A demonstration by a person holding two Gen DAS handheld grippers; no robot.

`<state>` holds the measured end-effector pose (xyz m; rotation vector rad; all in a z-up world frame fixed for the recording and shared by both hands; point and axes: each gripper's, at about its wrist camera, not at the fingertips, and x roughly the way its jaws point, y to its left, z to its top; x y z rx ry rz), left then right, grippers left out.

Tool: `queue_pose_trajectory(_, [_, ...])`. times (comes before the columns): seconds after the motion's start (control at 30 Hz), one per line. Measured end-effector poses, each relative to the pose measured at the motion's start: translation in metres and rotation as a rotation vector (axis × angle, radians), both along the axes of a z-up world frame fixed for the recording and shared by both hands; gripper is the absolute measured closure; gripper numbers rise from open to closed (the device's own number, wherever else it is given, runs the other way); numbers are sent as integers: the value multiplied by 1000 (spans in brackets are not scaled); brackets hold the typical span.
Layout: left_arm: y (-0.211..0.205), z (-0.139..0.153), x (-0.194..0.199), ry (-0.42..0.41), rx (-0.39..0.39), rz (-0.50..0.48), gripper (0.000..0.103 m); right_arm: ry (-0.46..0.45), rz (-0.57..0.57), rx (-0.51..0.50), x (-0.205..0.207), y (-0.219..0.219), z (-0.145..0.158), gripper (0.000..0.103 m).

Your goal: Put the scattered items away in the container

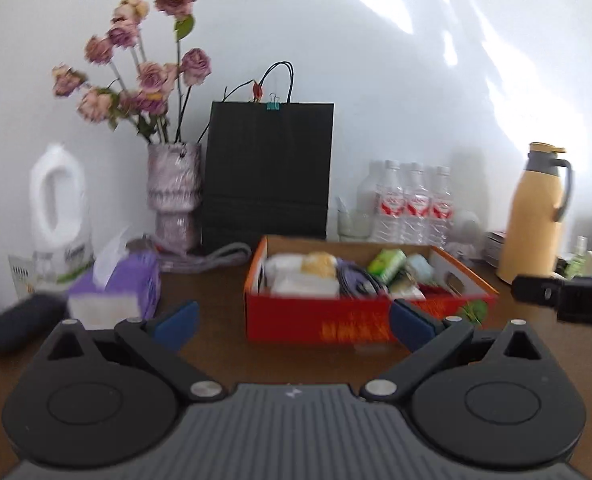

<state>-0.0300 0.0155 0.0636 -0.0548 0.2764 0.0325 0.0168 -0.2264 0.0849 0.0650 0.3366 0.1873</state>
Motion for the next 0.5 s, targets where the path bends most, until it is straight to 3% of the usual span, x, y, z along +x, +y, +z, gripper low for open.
queue_pose_trajectory(0.07, [4,-9,-39,-13,1,40,0,0,13,-14,-42,-4,-14,13])
queue_pose_trajectory(0.13, [5,-17,-70,-22,7,94,0,6,-11,27,-77,-9,-28,12])
queue_pose_trajectory(0.2, [5,-22,-88,-5,12,84,0,13,5,76,-104,-12,-39,12])
queue_pose_trajectory(0.27, [3,-23,-96,5,20,79,0,-7,23,66,-126,-9,-46,12])
queue_pose_trajectory(0.37, [-1,-19,-101,-19,28,62,0,-61,41,-32,-145,0,-47,12])
queue_pose_trajectory(0.5, [-8,-19,-93,-15,36,42,0,-90,16,-66,-142,1,-43,10])
